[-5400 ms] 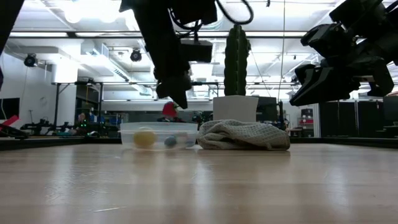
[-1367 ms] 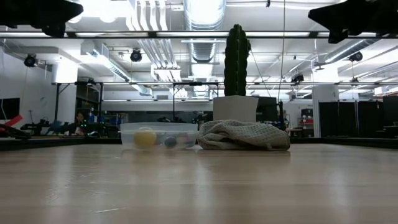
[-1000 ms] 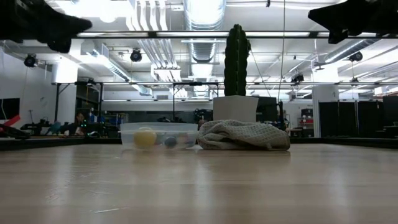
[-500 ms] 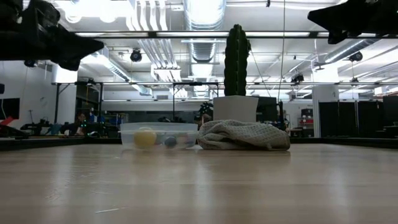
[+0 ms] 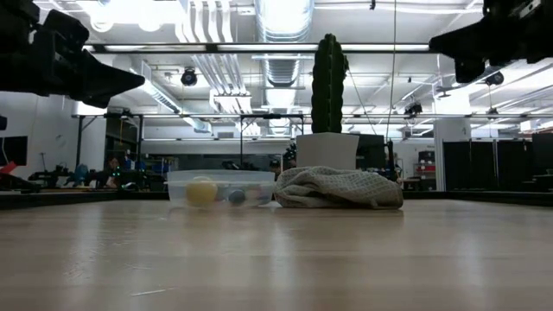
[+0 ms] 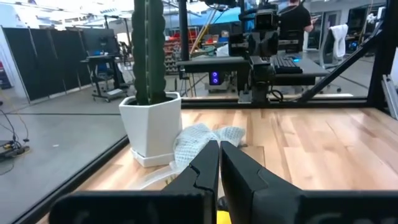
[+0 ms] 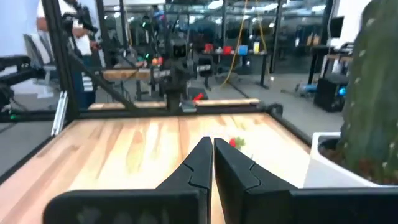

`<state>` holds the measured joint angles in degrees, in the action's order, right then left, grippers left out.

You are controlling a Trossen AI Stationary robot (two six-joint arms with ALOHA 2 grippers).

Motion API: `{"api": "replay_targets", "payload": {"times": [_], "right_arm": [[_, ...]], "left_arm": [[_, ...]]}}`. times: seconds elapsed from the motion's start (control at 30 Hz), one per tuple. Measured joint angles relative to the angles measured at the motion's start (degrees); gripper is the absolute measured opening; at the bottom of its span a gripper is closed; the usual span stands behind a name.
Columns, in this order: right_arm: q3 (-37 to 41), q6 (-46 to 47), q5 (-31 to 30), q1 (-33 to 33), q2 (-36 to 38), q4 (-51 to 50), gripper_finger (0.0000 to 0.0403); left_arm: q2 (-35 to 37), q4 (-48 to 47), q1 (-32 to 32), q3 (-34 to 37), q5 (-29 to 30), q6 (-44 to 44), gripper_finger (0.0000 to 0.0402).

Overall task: Pick and placing Produce into tupperware
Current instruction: Return to Home Position

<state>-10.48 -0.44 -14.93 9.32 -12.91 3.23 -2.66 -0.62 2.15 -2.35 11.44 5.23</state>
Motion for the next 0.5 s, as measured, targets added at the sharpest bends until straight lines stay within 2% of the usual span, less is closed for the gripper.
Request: {"api": "replay_targets", "payload": {"times": [0.07, 0.17, 0.23, 0.33, 0.5], "right_arm": [[0.36, -1.30, 2.12, 0.00, 0.00, 0.25, 0.0009], [1.34, -7.22, 7.48, -0.01, -0.36, 5.95, 0.0009], [1.49, -8.48, 8.03, -0.81, -0.40, 8.05, 0.0008], [2.26, -7.88, 8.61, -3.47, -0.50, 5.92, 0.0008], [3.82, -6.78, 13.03, -10.56, -0.28, 6.57, 0.0008]], "left_arm": [[0.42, -0.53, 0.04, 0.04, -0.21, 0.02, 0.0000], [0.52, -0.50, 0.15, 0.04, 0.41, 0.10, 0.0000], [0.60, -0.45, 0.15, 0.04, 0.64, 0.11, 0.0000], [0.56, -0.46, 0.15, 0.04, 0.64, 0.11, 0.0000], [0.58, -0.42, 0.15, 0.04, 0.64, 0.07, 0.0000]]}}
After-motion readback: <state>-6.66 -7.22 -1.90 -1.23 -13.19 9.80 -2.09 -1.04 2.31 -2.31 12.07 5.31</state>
